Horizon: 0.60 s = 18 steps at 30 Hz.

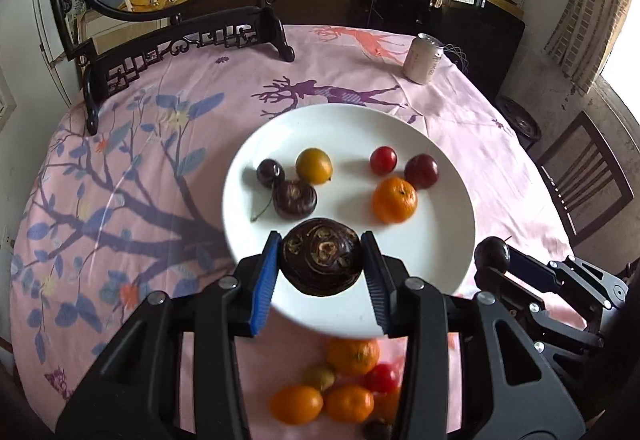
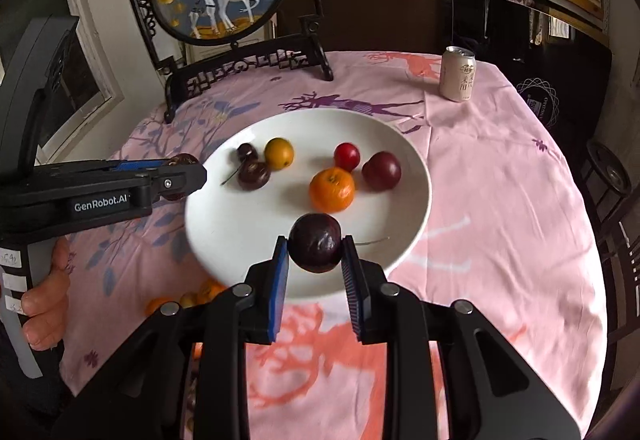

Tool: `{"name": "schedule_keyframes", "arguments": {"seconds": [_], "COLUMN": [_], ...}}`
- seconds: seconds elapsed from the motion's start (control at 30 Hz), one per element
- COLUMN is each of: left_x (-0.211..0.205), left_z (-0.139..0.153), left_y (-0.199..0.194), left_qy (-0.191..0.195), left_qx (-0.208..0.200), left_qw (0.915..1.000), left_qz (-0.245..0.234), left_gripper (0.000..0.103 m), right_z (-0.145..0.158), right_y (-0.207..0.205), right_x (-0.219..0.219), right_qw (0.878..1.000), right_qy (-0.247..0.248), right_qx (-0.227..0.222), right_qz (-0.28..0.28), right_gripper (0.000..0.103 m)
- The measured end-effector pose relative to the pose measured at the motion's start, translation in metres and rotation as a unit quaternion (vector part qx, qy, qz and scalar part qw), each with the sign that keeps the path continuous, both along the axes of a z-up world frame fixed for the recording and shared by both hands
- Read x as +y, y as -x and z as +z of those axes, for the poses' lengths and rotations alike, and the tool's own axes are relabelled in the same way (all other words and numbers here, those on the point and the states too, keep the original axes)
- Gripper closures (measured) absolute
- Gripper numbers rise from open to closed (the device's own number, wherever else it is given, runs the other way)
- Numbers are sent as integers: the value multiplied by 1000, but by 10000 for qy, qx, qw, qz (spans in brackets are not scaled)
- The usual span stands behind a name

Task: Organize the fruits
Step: 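Move both dark fruits over the white plate and open both tools, then withdraw both tools and grasp a dark oblong fruit with the right tool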

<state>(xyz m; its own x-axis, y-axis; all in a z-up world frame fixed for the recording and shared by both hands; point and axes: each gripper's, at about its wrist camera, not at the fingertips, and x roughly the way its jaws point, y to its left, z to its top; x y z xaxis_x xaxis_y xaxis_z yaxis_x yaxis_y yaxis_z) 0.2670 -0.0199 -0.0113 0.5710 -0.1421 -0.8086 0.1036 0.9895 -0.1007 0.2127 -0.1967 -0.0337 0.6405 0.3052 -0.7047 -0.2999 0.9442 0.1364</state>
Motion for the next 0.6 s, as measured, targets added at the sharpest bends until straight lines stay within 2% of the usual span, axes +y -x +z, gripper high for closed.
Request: {"name": "schedule_keyframes", "arguments": {"seconds": [0.1,0.23,0.47,0.53,0.6], "left_x": [-11,-19,-32,-35,-37], "left_z": [-16,-38,-53,-53,-50], "left_y": [-34,-65,-90,-95,-95], "left_qy": [-84,-80,-199,-196,-214], "left_qx": [202,452,595,615,607], "left_qw": [9998,9989,9980,9979,9979], "left_qz": [30,101,80,61,105], "left_gripper": [62,62,61,58,55], "right_z": [-15,-31,-46,-50,-54], "right_y": [-39,-70,-90,-95,-98], "right_x": [-4,-7,-7,-7,-7], "right_qw": [9996,9983,9972,9967,9959], "right_qy": [137,296,378,354,329], "right_qx": [213,456,618,693,800], "right_qz": [-121,-214,-210,-223,-247], "right_gripper": [76,76,76,76,72]}}
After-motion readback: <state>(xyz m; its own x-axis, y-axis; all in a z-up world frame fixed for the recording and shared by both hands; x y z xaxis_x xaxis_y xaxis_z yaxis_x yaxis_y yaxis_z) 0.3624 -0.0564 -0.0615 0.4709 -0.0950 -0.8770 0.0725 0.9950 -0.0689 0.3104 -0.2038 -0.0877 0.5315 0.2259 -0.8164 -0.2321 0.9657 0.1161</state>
